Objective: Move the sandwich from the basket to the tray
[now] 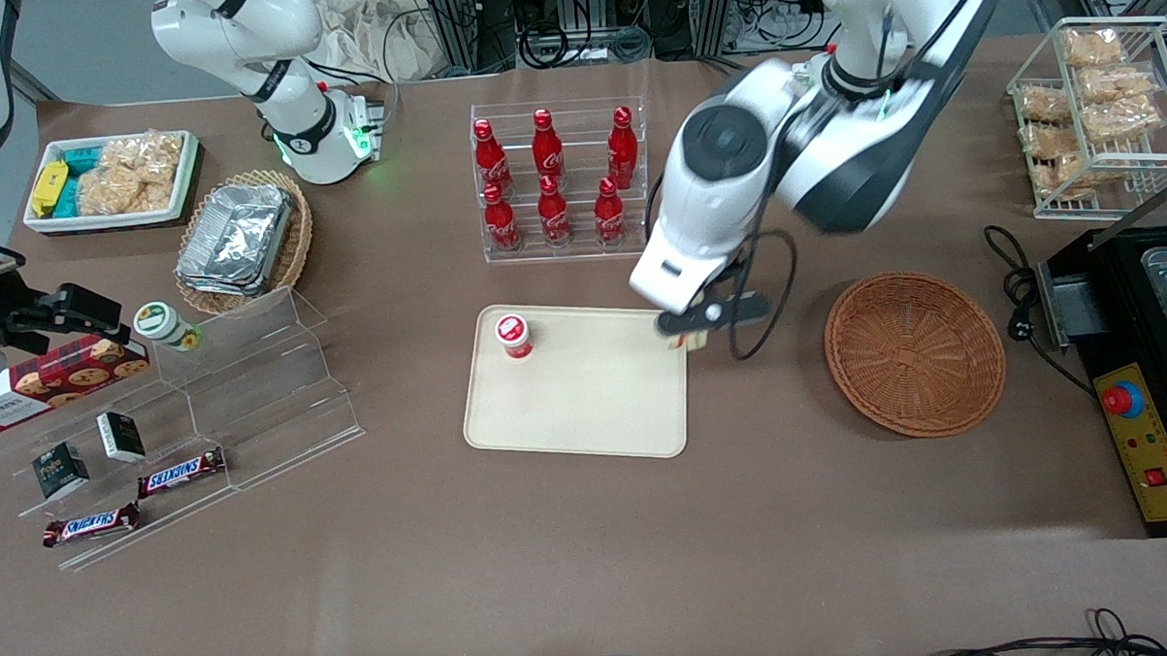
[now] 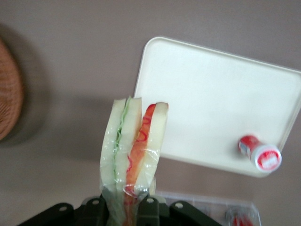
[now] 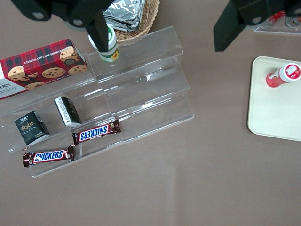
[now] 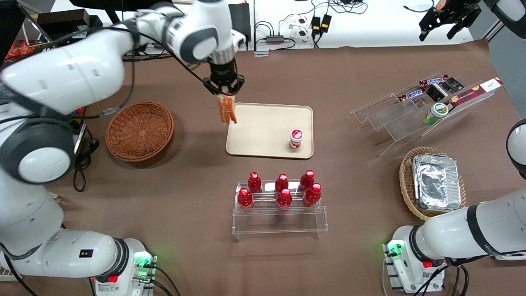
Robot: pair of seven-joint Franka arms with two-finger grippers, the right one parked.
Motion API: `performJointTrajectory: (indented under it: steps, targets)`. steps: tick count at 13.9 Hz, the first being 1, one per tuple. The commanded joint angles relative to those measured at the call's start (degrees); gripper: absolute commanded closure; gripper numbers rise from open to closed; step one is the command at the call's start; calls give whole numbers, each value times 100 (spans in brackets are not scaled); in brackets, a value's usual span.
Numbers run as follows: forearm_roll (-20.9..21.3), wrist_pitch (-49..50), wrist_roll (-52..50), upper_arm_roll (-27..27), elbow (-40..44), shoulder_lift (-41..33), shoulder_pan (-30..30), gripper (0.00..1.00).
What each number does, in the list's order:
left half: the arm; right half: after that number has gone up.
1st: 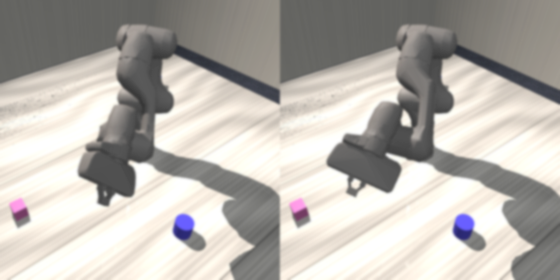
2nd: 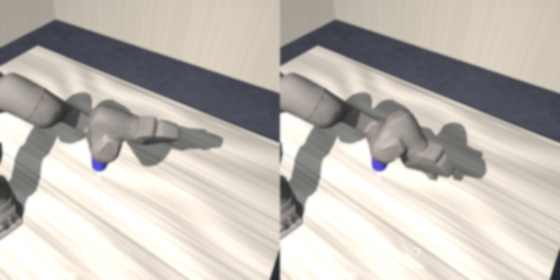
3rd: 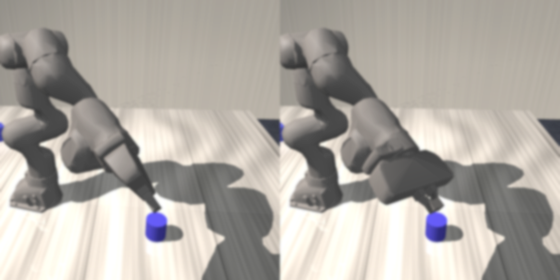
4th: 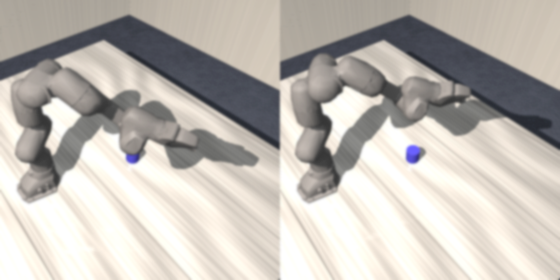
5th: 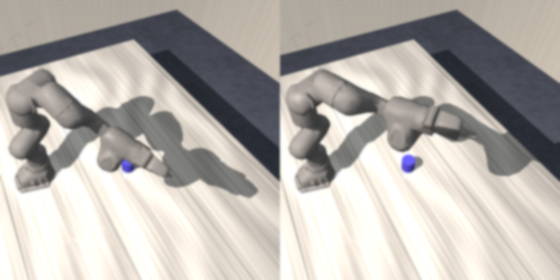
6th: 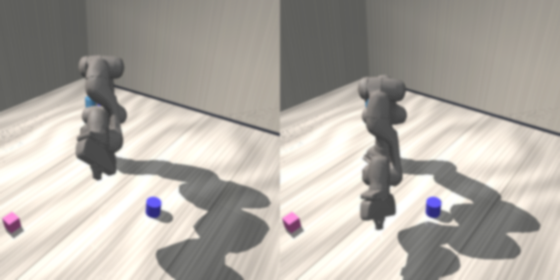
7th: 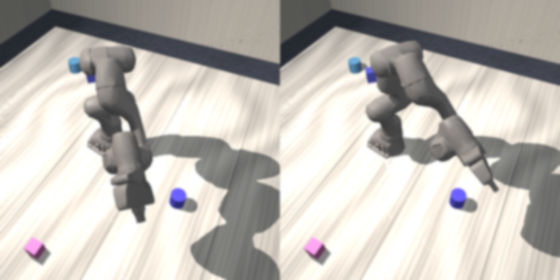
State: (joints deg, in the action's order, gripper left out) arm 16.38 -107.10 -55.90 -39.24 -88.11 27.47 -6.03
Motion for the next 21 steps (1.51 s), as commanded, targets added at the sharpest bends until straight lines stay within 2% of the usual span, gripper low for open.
performJointTrajectory:
  steps: [1,2,7,10,11,12,13,14,16,19,21]
  targets:
    - [846,-502,-701,-40,321,1047,-179,75]
    - [1093,-757,-843,-23,312,1259,-249,75]
    - [1683,-1216,-1046,48,390,2007,-355,75]
    - [1895,-1260,-1055,223,698,2376,-512,73]
    - [1896,-1260,-1064,345,734,2386,-618,65]
    - [1878,-1269,-1072,425,743,2394,-671,51]
    - [1887,-1313,-1142,435,743,2395,-697,18]
    - [1904,-1313,-1299,443,743,2360,-698,0]
    - [1878,-1252,-1782,426,708,2045,-663,0]
    - [1764,-665,-2423,417,628,1123,-584,0]
    - [1528,-497,-2733,417,602,543,-382,0]
